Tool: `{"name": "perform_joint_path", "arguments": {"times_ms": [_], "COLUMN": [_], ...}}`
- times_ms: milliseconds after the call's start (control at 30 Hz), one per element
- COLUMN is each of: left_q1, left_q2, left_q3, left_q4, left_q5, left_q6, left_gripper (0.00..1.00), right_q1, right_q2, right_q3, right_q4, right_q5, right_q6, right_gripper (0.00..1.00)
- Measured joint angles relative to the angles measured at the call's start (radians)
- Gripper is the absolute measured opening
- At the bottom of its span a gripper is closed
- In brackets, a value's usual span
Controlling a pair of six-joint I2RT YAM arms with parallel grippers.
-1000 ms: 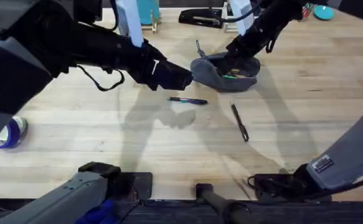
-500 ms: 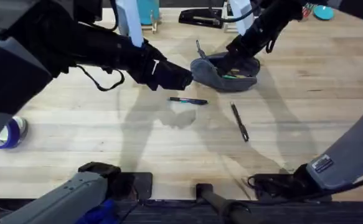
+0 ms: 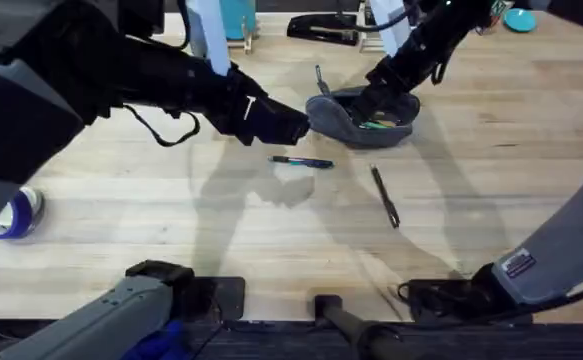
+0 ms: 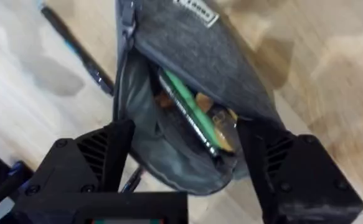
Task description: Unzip the bag, pick up the pens from the table one at a time and place them inside, then zip the bag closed.
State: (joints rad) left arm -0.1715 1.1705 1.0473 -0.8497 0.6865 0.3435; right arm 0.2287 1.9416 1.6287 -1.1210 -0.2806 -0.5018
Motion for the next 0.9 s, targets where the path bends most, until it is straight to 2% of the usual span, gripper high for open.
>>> {"name": "perform_joint_path", "arguments": {"times_ms": [400,700,900], "left_q1": [0.000,0.000,0.000], "left_q2": [0.000,0.000,0.000], "left_q3": [0.000,0.000,0.000], "left_q4": [0.000,0.000,0.000], "left_q5": [0.000,0.000,0.000], "left_q6": [0.000,0.000,0.000], "left_gripper": [0.996,0.995,0.996], "right_q1": [-0.002,-0.003,-0.005], "right_q2": [-0.008,-0.093,-0.103], "right_q3": [0.150,0.255,0.266], "right_q4": [-0.204,-0.336,-0.391], "right_q5": [0.019,0.058,0.078], "right_q6": [0.006,0.080,0.142], "right_gripper": [0.997,0.998,0.998]}}
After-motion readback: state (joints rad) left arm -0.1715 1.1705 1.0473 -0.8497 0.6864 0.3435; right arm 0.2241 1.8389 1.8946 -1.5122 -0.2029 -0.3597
